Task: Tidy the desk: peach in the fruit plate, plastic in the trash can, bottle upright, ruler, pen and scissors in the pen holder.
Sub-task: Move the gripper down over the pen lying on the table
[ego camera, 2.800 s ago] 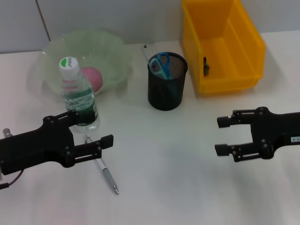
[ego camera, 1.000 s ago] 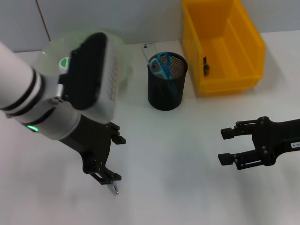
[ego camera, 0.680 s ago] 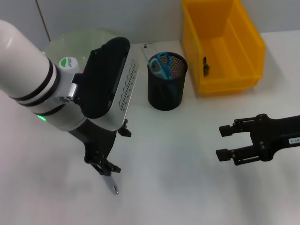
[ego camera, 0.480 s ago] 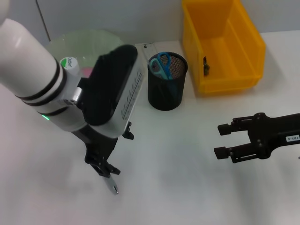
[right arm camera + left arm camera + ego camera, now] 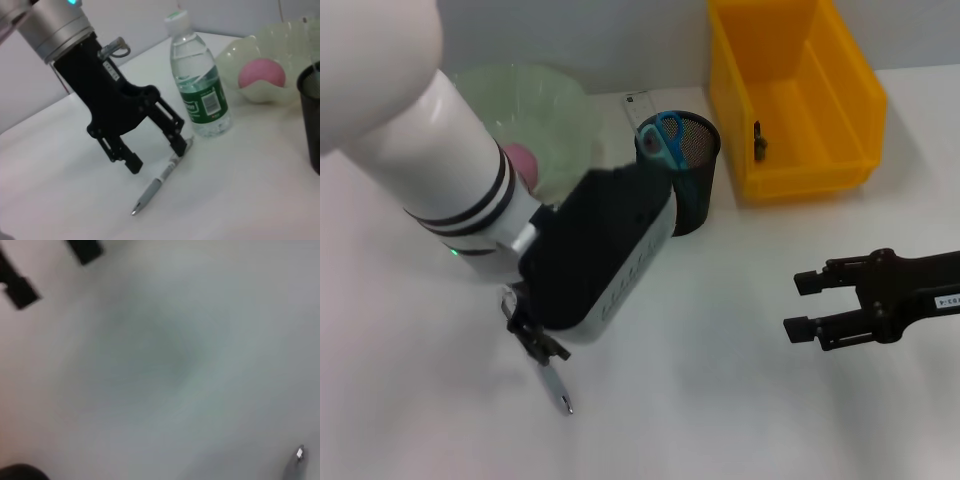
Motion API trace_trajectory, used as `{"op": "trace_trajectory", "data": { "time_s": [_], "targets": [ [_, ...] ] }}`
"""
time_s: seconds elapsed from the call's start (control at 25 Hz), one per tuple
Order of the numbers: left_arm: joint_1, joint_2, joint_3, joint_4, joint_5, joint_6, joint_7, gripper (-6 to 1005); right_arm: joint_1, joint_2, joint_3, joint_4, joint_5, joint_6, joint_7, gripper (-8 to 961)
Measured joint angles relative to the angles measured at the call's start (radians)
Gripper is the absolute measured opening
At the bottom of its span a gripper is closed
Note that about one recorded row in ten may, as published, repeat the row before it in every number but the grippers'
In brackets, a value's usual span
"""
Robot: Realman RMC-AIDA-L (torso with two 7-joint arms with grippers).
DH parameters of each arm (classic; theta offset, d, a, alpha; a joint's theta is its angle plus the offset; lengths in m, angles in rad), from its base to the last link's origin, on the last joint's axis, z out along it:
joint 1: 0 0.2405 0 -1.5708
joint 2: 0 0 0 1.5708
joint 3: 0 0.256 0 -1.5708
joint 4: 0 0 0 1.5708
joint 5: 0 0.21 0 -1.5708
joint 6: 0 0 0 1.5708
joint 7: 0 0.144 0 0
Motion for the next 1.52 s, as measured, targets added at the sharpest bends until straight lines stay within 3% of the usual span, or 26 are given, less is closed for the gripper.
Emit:
{"op": "trace_trajectory", "data": {
  "time_s": [0.6, 1.52],
  "targets": [
    [-0.041, 0.002, 0.079, -0.071, 0.066, 0.023, 0.153, 825, 0.017, 0.007, -0.010, 0.058, -0.010, 0.073, 0.018, 778],
    [-0.123, 0.001, 0.133, -0.203, 0.046, -0.021, 0.203, 825, 0.037, -0.001, -0.036, 0.056, -0.010, 0.064, -0.012, 778]
  ]
}}
